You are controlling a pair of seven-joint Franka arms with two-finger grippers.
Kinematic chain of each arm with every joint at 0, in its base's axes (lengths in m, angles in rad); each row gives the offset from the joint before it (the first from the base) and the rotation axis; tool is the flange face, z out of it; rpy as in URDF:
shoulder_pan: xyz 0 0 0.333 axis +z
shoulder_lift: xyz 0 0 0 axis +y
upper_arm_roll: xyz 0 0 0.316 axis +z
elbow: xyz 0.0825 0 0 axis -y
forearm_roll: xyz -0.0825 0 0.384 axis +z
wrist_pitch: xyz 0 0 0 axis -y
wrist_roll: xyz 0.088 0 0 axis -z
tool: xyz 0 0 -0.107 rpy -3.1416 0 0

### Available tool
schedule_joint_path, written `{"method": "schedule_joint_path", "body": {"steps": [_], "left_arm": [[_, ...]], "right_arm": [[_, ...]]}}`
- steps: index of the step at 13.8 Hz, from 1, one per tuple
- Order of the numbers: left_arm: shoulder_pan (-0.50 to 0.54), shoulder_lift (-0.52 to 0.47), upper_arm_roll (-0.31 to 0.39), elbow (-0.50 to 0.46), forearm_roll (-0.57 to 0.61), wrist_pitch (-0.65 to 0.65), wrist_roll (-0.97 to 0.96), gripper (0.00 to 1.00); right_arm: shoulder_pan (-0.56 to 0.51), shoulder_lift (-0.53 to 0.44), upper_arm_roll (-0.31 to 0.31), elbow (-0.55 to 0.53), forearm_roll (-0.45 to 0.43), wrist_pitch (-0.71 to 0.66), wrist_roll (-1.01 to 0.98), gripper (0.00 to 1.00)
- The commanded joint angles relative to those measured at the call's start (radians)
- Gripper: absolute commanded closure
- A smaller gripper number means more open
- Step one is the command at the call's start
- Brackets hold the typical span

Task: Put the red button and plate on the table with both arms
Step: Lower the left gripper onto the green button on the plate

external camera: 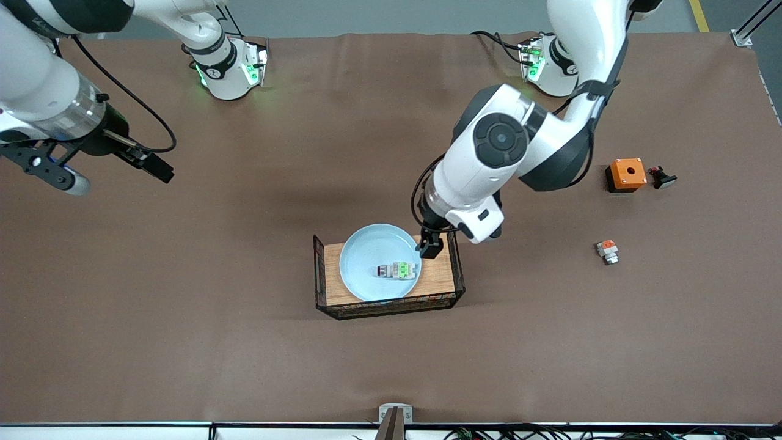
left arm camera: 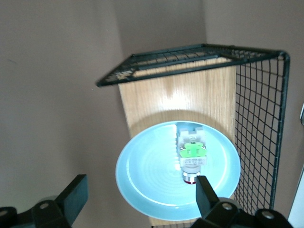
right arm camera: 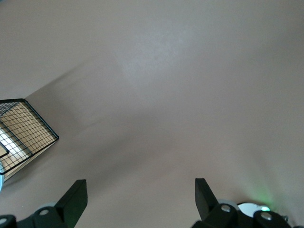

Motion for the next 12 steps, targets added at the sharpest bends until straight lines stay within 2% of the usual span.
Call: {"method": "schedule_joint_path", "body": {"steps": [1,7,12], "left_arm": [[-0.016,0.041,0.018,0.054,0.007,0.023,-0.019,0.0],[-0.024,0.108,0.022,0.071,0.007,0.143,-0.019,0.0],[-0.038,0.157,0.045,0.071,0.009,0.233,-0.005,0.0]], "right_arm": [[0.042,0.013,-0.005,-0.013,-0.012,0.01,0.098,0.0],[0.112,0.061,-0.005,-0.016,-0.012,0.018,0.235,0.0],[0.125,0.075,-0.005,-0.02,-0.012,0.027,0.243,0.0]]}}
